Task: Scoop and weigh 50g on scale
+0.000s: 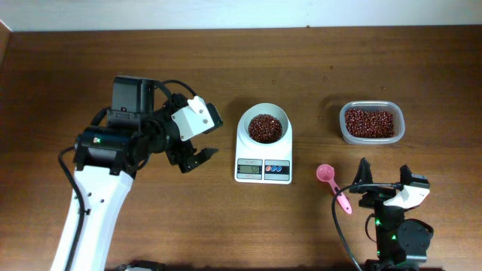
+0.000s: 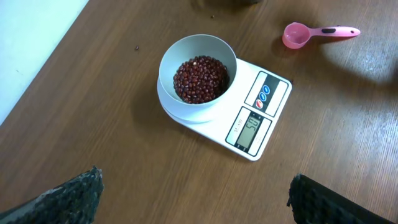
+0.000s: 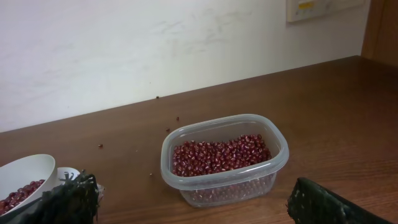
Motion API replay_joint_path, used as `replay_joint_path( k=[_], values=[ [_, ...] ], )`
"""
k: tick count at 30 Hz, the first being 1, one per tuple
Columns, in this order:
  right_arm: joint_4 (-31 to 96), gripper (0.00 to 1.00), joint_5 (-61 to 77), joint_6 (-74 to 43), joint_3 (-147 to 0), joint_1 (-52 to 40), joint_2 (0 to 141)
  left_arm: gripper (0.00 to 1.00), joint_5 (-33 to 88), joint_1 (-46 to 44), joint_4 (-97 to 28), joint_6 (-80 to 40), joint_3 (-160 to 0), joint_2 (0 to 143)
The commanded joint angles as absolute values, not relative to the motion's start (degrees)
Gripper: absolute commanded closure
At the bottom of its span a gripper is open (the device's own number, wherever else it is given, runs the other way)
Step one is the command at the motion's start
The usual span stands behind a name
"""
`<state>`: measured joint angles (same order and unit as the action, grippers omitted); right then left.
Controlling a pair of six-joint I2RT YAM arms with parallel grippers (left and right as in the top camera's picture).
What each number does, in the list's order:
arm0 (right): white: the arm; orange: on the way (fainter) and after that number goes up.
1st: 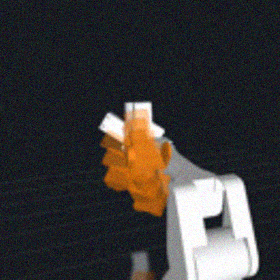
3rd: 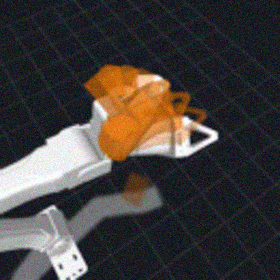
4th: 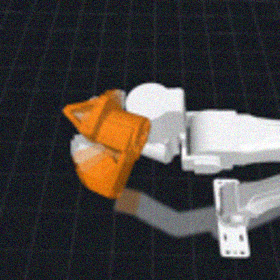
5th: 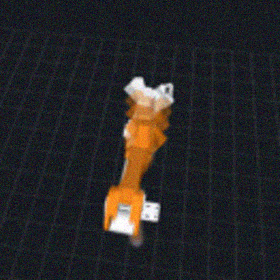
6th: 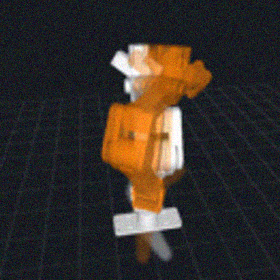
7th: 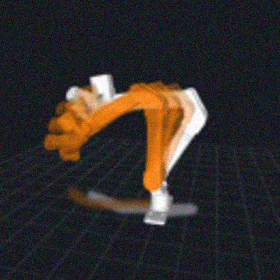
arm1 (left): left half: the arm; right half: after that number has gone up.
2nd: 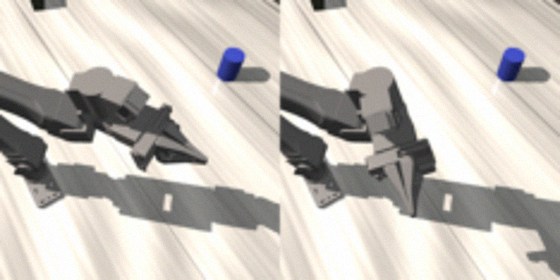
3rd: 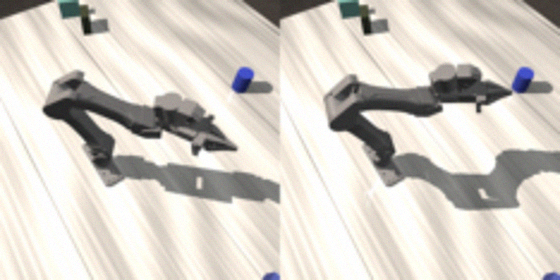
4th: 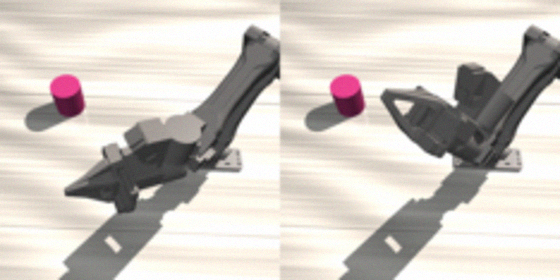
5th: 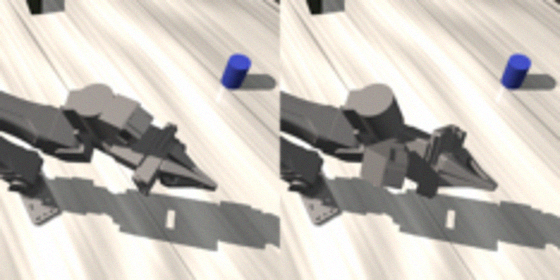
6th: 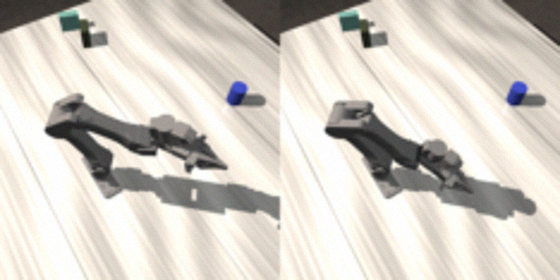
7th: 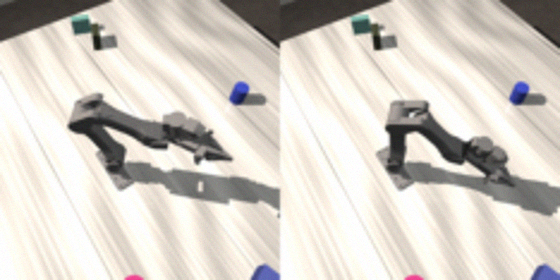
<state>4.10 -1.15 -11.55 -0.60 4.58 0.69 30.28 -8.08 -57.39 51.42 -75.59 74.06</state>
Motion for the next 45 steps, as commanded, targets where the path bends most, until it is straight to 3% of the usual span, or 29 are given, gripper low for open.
replay_joint_path(
  k=[1, 3, 5, 10, 14, 26, 37, 45],
  values=[
    [4.5, 0.01, -0.6, -10.9, -0.3, 4.9, 0.2, 0.01, 31.2, -8.1, -55.3, 51.7, -76.0, 74.1],
    [4.5, 0.01, -0.6, -10.9, -0.3, 4.9, 0.2, 0.01, 27.4, -8.1, -54.1, 50.7, -76.0, 74.1],
    [4.5, 0.01, -0.6, -10.9, -0.3, 4.9, 0.2, 0.01, 23.1, -6.1, -49.8, 42.2, -76.0, 74.1],
    [4.5, 0.01, -0.6, -10.9, -0.3, 4.9, 0.2, 0.01, 22.9, 3.3, -47.2, 34.4, -76.0, 73.9],
    [4.5, 0.01, -0.6, -10.9, -0.3, 4.9, 0.2, 0.01, 23.2, 5.8, -47.6, 31.9, -76.0, 71.9],
    [4.5, 0.01, -0.6, -10.9, -0.3, 4.9, 0.2, 0.01, 27.6, 5.8, -54.6, 31.5, -75.4, 47.5],
    [4.5, 0.01, -0.6, -10.9, -0.3, 4.9, 0.2, 0.01, 27.6, 5.9, -55.4, 25.0, -68.7, 44.0],
    [4.5, 0.01, -0.6, -10.9, -0.3, 4.9, 0.2, 0.01, 27.6, 6.1, -59.6, 24.6, -68.4, 30.2]
  ],
)
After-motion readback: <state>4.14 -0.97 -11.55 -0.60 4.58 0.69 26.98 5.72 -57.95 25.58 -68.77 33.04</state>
